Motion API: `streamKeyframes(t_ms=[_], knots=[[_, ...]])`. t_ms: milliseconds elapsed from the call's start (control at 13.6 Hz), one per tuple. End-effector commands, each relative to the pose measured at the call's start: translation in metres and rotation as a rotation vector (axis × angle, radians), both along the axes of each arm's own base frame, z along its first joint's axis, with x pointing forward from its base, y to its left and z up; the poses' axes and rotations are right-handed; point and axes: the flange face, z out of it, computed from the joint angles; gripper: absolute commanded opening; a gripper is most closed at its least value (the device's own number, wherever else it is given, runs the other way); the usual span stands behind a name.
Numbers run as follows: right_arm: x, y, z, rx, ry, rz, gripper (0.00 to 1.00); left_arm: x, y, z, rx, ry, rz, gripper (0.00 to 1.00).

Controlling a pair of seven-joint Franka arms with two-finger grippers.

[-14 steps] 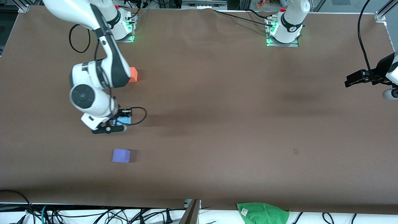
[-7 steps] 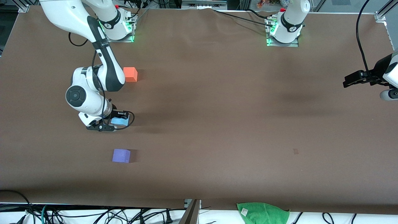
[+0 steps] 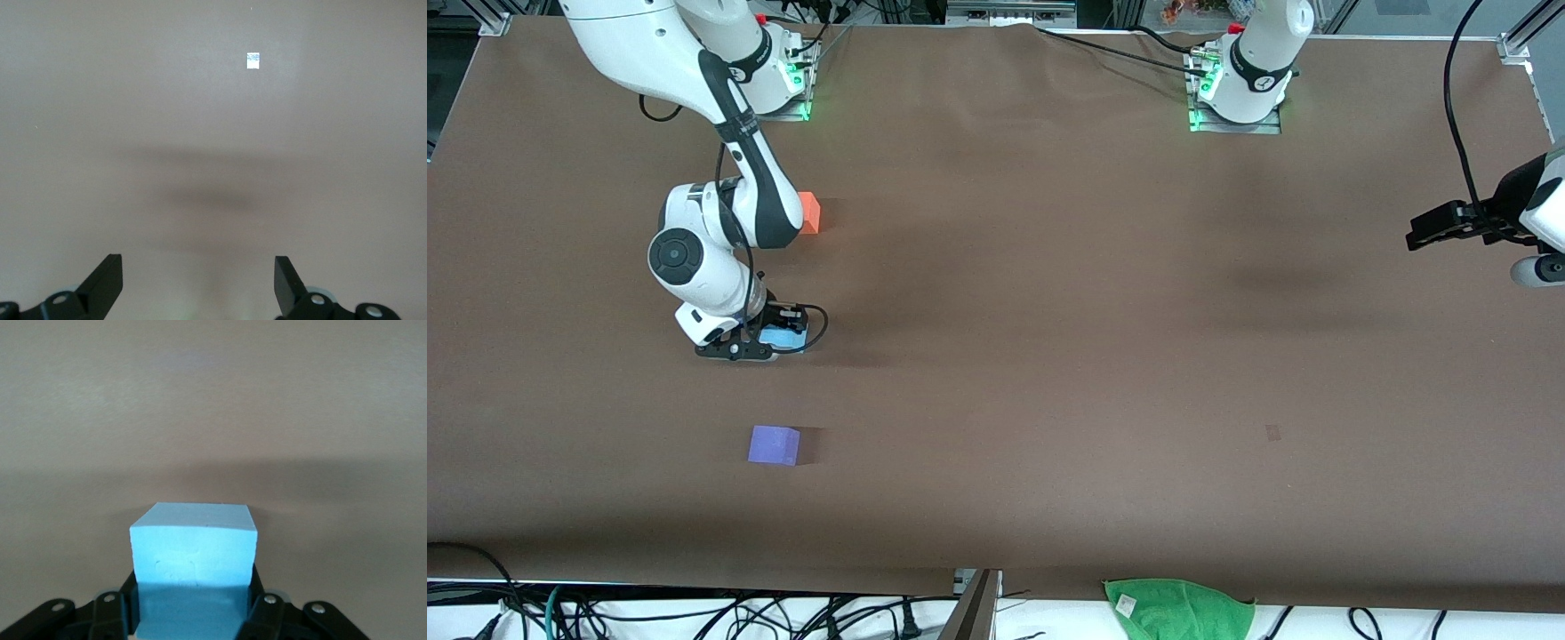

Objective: Place blue block between orange and purple blocks
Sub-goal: 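Lower the cube between the orange and purple cubes and open the right gripper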

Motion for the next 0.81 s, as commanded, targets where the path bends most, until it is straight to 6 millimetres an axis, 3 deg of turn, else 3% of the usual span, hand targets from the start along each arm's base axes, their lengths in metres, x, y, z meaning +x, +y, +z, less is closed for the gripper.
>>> streamKeyframes(t_ms=[0, 147, 293, 514, 734], knots=[[-0.01, 0.002, 0.003, 0.011, -0.002, 0.044, 0.33, -0.004, -0.001, 0.001, -0.008, -0.009, -0.003, 1.0], [-0.01, 0.002, 0.002, 0.009, 0.001, 0.044, 0.38, -0.004, -0.001, 0.001, -0.008, -0.006, -0.003, 1.0], [-0.007, 0.003, 0.005, 0.012, -0.007, 0.045, 1.0, -0.004, 0.0, 0.001, -0.009, -0.006, -0.006, 1.0], [0.012, 0.004, 0.034, 0.026, -0.038, 0.083, 1.0, -0.004, 0.0, 0.001, -0.009, -0.006, -0.006, 1.0], [0.048, 0.0, 0.098, 0.029, 0.043, 0.074, 1.0, -0.005, 0.001, 0.001, -0.009, -0.003, -0.001, 1.0]])
